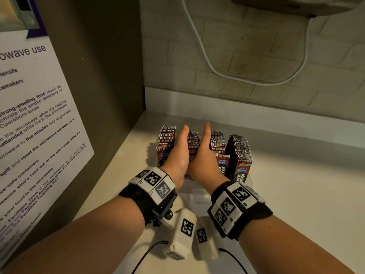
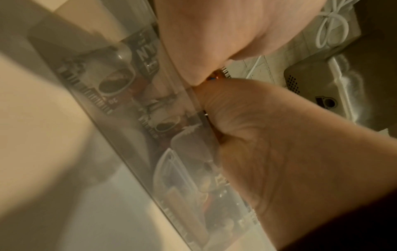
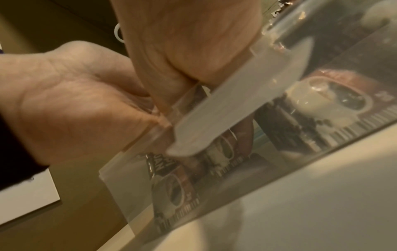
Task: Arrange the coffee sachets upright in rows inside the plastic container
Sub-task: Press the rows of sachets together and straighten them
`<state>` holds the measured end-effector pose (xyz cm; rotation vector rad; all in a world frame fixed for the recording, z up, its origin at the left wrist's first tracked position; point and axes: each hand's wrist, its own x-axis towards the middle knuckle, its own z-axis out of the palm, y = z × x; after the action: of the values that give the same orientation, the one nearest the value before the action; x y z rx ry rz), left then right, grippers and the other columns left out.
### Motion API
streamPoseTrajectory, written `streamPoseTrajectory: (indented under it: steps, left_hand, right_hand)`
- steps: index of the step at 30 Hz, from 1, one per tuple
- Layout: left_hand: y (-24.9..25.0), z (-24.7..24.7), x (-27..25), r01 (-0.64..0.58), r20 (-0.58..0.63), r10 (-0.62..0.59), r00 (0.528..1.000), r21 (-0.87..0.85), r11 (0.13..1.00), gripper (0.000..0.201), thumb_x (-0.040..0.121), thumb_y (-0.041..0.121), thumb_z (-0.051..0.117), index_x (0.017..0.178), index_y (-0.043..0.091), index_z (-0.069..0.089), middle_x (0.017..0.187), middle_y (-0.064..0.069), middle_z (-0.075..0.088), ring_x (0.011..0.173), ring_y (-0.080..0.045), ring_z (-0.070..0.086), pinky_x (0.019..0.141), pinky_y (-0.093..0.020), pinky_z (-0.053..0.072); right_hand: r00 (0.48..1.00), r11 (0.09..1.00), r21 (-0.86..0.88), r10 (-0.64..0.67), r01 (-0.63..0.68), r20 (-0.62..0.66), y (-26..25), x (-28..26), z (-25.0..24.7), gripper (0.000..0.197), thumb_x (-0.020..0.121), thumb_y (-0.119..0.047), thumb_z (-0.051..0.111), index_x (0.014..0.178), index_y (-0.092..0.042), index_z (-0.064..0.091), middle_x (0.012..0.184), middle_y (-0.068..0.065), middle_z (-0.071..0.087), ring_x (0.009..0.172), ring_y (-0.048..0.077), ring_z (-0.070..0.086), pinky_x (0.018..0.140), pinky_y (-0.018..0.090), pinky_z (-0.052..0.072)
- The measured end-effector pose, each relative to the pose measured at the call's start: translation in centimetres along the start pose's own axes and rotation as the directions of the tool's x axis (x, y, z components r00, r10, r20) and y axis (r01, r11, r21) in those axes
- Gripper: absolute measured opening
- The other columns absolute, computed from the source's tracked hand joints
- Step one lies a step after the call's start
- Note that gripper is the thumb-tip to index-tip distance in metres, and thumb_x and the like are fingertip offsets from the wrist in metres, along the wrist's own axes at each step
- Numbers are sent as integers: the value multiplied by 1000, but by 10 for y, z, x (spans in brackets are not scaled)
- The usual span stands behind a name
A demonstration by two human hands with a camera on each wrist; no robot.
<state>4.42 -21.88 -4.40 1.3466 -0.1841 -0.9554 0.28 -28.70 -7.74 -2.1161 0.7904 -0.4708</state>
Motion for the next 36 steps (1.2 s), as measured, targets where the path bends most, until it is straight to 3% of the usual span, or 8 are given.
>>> streamPoseTrajectory:
  steps: [7, 11, 18, 22, 24, 26, 30, 36]
  left_hand:
    - [0, -2, -1, 3, 2, -3, 1000, -31, 1000, 72, 86, 75, 33, 148, 39, 31, 152, -2, 37, 136, -26, 39, 107, -58, 35]
    - [-1, 0, 0, -43, 31, 44, 999, -22, 999, 93, 63, 85, 36, 145, 43, 34, 152, -3, 39, 136, -26, 40, 107, -58, 34]
    - [2, -1, 1, -54, 24, 55, 998, -40, 998, 103, 53, 88, 44, 145, 43, 34, 154, 0, 36, 138, -23, 39, 111, -54, 30]
    - [24, -8, -11, -122, -26, 122, 992, 4, 993, 68, 92, 66, 33, 151, 31, 25, 156, -5, 30, 141, -22, 34, 100, -29, 36]
    - [38, -17, -17, -181, -61, 185, 981, 60, 982, 62, 97, 57, 32, 149, 24, 32, 150, -10, 41, 136, -23, 40, 103, -31, 38]
    - [51, -29, -23, -267, -99, 278, 955, 109, 957, 50, 100, 48, 35, 139, 18, 45, 134, -11, 56, 122, -22, 54, 108, -36, 38]
    - [62, -58, -21, -371, -222, 413, 883, 208, 905, 18, 96, 19, 48, 112, 19, 56, 106, -3, 65, 101, -16, 60, 87, -28, 45]
    - [34, -84, -7, -107, -133, 180, 975, 429, 897, 67, 82, 7, 60, 142, 28, 37, 124, 0, 50, 109, -20, 47, 91, -37, 38]
  right_hand:
    - [1000, 998, 57, -7, 6, 14, -1, -2, -2, 120, 78, 0, 69, 146, -32, -24, 80, -5, 61, 63, 5, 57, 72, 34, 55]
    - [1000, 996, 91, -3, 1, 12, -2, -2, -2, 117, 79, 3, 67, 147, -33, -22, 74, -9, 57, 60, 1, 53, 69, 34, 53]
    - [1000, 996, 84, -12, 13, -14, -8, -6, -9, 117, 76, 2, 72, 149, -30, -14, 74, -11, 57, 59, -2, 54, 49, 9, 38]
    - [999, 999, 24, -29, 29, -16, -15, -9, -14, 114, 73, 7, 67, 150, -27, -8, 77, 1, 61, 67, 18, 61, 60, 29, 48]
    - [999, 999, -2, -32, 32, -17, -22, -12, -22, 111, 73, 6, 68, 152, -27, -4, 74, -2, 56, 70, 18, 59, 63, 32, 51]
    - [999, 999, -14, -45, 45, -25, -29, -14, -31, 109, 73, 4, 71, 152, -25, 2, 74, -14, 45, 70, 9, 52, 65, 25, 50]
    - [992, 995, -29, -96, 94, -84, -43, -17, -47, 102, 72, 4, 74, 150, -26, 15, 72, -17, 41, 54, -3, 46, 52, 10, 44]
    - [959, 973, 49, -213, 225, -189, -72, -32, -52, 76, 75, -2, 69, 139, -24, 37, 118, 2, 58, 82, -4, 59, 72, 11, 49]
